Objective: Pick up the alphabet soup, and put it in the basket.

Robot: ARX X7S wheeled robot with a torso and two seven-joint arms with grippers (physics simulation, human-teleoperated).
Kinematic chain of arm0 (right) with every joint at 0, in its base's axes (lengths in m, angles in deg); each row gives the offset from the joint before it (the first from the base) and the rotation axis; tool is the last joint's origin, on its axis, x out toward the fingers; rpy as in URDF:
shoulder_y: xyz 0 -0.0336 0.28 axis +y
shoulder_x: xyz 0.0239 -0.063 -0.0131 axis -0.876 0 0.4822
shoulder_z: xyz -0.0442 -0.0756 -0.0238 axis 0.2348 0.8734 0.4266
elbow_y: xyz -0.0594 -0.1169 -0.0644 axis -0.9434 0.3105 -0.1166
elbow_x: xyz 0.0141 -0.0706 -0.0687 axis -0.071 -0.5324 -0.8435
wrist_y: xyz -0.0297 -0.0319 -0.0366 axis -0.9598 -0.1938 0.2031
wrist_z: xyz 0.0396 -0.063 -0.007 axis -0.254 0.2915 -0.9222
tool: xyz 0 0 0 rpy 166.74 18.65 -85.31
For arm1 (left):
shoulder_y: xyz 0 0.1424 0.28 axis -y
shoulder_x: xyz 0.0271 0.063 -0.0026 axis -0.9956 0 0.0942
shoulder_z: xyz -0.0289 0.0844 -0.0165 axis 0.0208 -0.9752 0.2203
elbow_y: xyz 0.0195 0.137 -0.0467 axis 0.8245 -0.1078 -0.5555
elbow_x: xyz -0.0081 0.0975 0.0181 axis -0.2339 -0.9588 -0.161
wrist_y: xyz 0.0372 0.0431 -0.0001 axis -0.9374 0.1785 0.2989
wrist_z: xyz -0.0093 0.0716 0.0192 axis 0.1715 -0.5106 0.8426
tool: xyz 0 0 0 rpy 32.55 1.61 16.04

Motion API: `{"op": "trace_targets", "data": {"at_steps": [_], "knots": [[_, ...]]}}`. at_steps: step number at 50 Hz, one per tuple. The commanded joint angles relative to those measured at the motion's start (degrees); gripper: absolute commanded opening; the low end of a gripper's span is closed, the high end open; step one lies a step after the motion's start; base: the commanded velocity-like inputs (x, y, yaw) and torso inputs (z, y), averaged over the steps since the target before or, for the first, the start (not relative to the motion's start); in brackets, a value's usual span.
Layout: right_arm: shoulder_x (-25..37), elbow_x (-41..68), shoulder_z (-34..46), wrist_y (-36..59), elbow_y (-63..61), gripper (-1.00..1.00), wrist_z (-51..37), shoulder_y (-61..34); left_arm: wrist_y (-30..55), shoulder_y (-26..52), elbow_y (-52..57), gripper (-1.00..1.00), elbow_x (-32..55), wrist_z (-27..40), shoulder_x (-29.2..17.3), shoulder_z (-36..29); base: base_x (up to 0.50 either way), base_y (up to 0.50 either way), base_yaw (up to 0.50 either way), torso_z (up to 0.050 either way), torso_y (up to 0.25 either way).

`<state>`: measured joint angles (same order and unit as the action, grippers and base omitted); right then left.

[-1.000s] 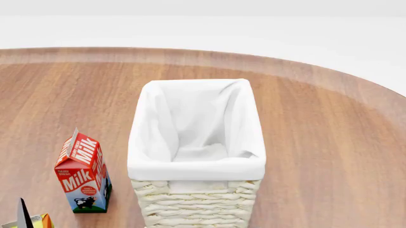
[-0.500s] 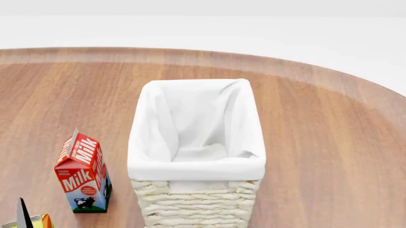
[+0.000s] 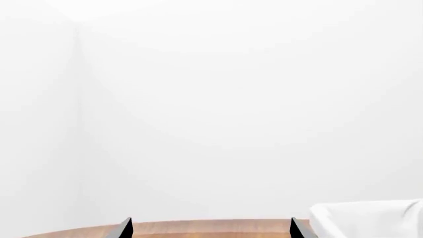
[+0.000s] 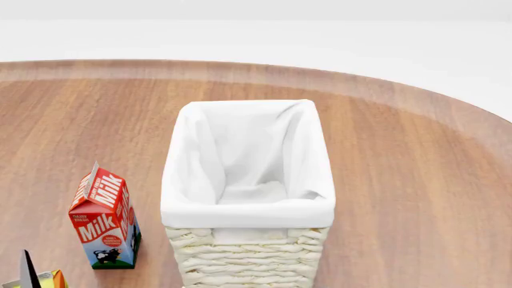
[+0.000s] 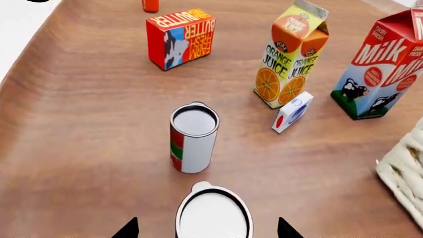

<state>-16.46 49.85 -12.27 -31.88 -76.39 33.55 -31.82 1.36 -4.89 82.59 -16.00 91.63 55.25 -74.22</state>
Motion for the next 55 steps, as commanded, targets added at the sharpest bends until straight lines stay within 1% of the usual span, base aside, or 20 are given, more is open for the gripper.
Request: {"op": "trace_targets", "data": {"at_steps": [1,22,38,55], "knots": [[-0.7,-0.8,0.9,0.5,1.0,1.0,0.2,-0.7,-0.1,0.0,0.1,1.0,0.0,0.2,-0.1,-0.1,0.0,0.0,0.0,0.0,0.0],[-2.9,-2.8,1.9,1.3,4.7,1.0,-0.6,-2.3,-0.2,-0.1,0.1,1.0,0.2,0.5,-0.4,-0.2,0.0,0.0,0.0,0.0,0.0],[-3.5,-3.3,2.8,1.6,5.1,1.0,-0.2,-2.9,-0.2,-0.1,0.3,1.0,0.3,0.8,-0.7,-0.2,0.0,0.0,0.0,0.0,0.0],[-4.8,-4.2,3.6,0.4,7.5,1.0,-0.1,-3.6,-0.2,0.2,-0.1,1.0,0.4,0.9,-0.8,-0.5,0.0,0.0,0.0,0.0,0.0]]}}
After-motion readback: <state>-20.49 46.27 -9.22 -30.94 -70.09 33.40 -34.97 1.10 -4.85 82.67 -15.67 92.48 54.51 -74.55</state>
